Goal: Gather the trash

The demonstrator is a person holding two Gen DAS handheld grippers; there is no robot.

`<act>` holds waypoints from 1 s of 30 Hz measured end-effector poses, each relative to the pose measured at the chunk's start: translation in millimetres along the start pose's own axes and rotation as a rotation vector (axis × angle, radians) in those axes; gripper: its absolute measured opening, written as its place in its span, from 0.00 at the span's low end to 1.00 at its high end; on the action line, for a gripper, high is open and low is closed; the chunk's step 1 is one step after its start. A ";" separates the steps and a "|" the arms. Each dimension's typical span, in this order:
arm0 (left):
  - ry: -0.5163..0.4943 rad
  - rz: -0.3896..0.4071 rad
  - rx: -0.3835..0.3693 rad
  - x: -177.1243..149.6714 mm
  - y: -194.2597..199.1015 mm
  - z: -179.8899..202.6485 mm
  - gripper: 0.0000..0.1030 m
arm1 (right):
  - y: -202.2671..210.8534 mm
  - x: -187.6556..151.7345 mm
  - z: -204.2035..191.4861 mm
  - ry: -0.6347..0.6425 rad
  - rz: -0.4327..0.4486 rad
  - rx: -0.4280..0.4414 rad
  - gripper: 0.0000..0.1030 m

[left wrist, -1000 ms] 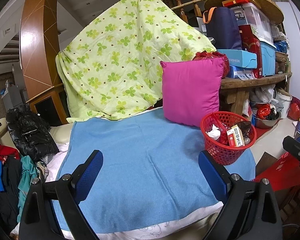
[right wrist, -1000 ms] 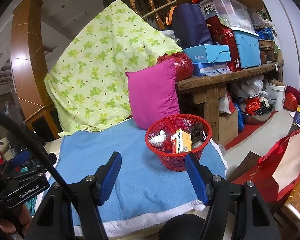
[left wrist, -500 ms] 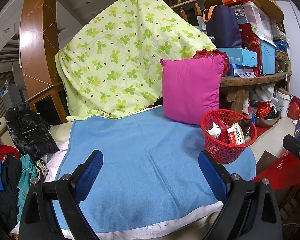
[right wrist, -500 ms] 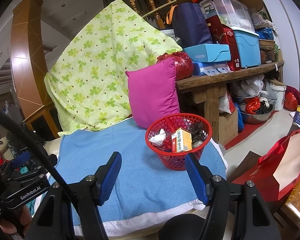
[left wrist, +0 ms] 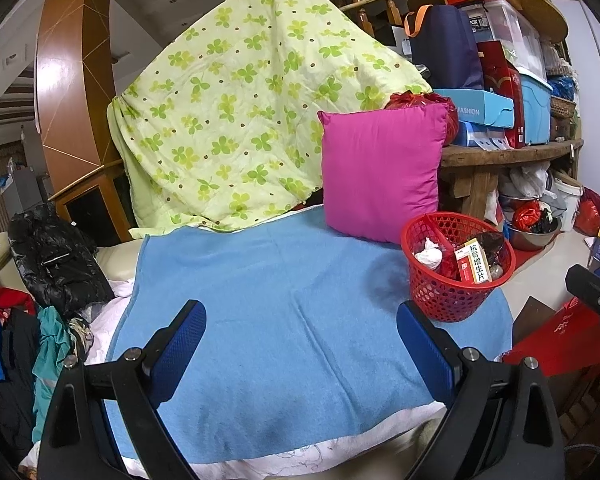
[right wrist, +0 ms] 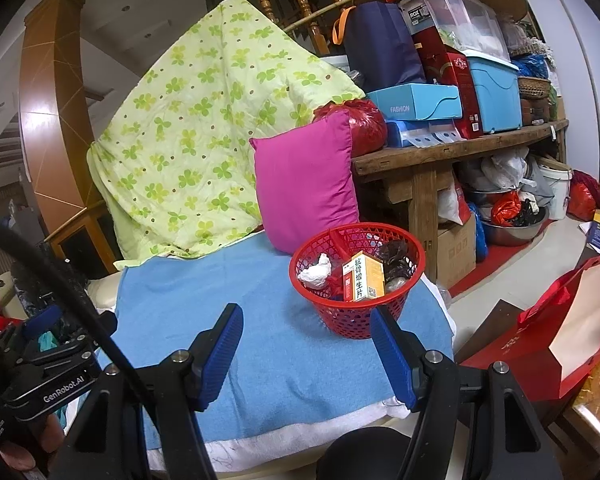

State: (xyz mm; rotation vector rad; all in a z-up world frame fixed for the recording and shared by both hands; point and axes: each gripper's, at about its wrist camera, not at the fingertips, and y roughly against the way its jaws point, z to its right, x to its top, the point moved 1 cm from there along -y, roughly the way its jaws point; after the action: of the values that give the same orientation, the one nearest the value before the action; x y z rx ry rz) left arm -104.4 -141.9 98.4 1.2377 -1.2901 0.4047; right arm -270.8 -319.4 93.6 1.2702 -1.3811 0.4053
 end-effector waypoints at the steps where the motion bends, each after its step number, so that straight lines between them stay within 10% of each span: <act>1: -0.001 -0.001 -0.001 -0.3 -0.5 0.4 0.93 | -0.7 -0.7 0.3 -0.001 0.001 -0.002 0.68; 30: -0.005 -0.040 -0.028 -1.6 -32.4 -0.7 0.93 | -30.9 11.9 7.8 0.002 -0.011 -0.063 0.67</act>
State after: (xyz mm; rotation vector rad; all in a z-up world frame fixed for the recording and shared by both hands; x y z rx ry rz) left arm -78.2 -152.5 82.3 1.2399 -1.2694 0.3538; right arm -245.8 -342.0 88.7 1.2243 -1.3743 0.3529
